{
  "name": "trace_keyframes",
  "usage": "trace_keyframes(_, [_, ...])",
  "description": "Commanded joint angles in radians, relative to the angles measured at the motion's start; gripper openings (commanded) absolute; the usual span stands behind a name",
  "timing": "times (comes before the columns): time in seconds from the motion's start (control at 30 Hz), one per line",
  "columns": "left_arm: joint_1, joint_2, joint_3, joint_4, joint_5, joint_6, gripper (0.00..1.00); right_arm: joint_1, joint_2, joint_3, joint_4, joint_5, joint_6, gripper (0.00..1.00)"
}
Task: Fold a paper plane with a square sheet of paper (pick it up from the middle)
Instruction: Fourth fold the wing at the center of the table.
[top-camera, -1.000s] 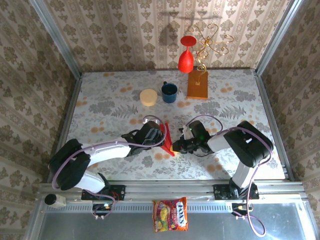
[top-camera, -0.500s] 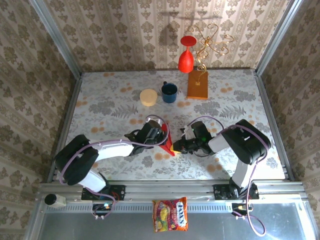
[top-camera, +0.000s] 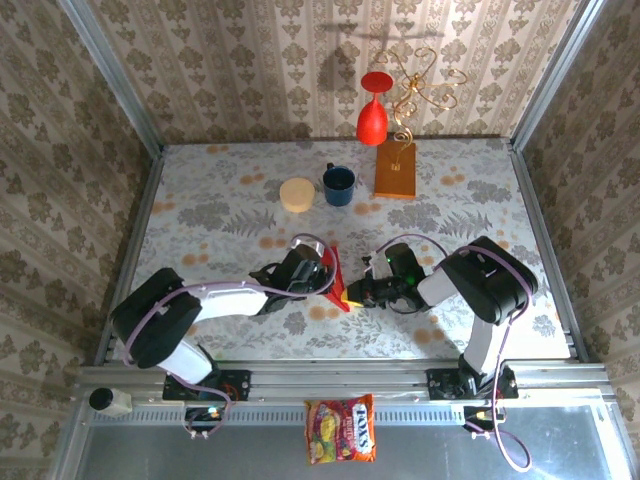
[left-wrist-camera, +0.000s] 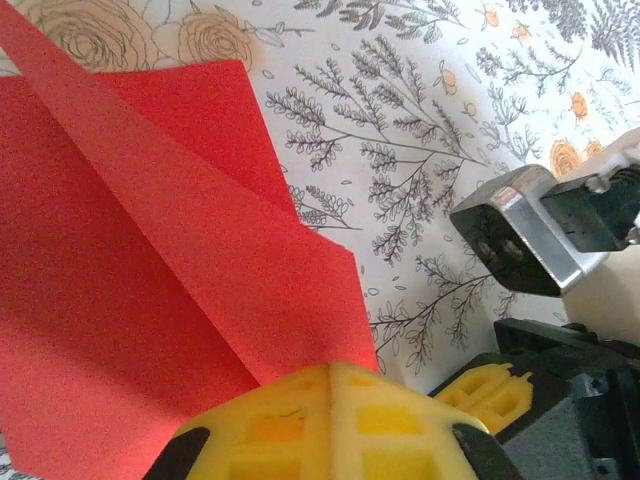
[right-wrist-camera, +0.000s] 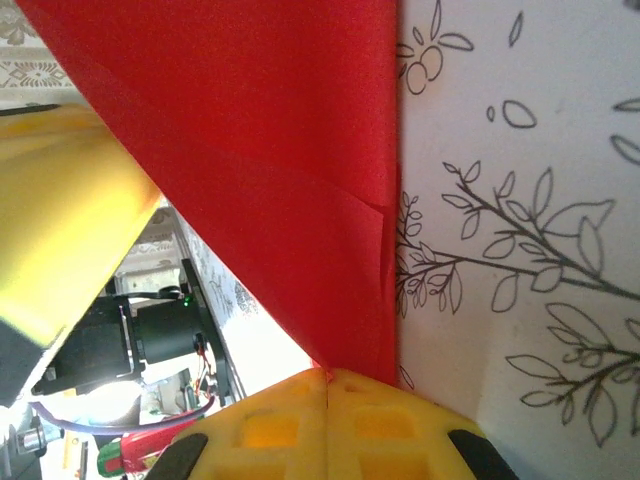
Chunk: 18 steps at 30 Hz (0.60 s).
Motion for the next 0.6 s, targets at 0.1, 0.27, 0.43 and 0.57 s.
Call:
trace_keyframes(0.1, [-0.002, 0.053, 0.037, 0.021, 0.025, 0.044, 0.00, -0.011, 0.085, -0.055, -0.153, 0.154, -0.009, 0.00])
trace_keyframes(0.27, [0.002, 0.071, 0.052, 0.033, 0.031, 0.057, 0.00, -0.015, 0.089, -0.059, -0.143, 0.152, -0.008, 0.00])
trace_keyframes(0.43, [0.005, 0.088, 0.068, 0.034, 0.041, 0.067, 0.00, -0.018, 0.095, -0.063, -0.134, 0.151, -0.004, 0.00])
trace_keyframes(0.57, [0.008, 0.103, 0.074, 0.033, 0.042, 0.069, 0.00, -0.019, 0.098, -0.066, -0.125, 0.148, -0.001, 0.00])
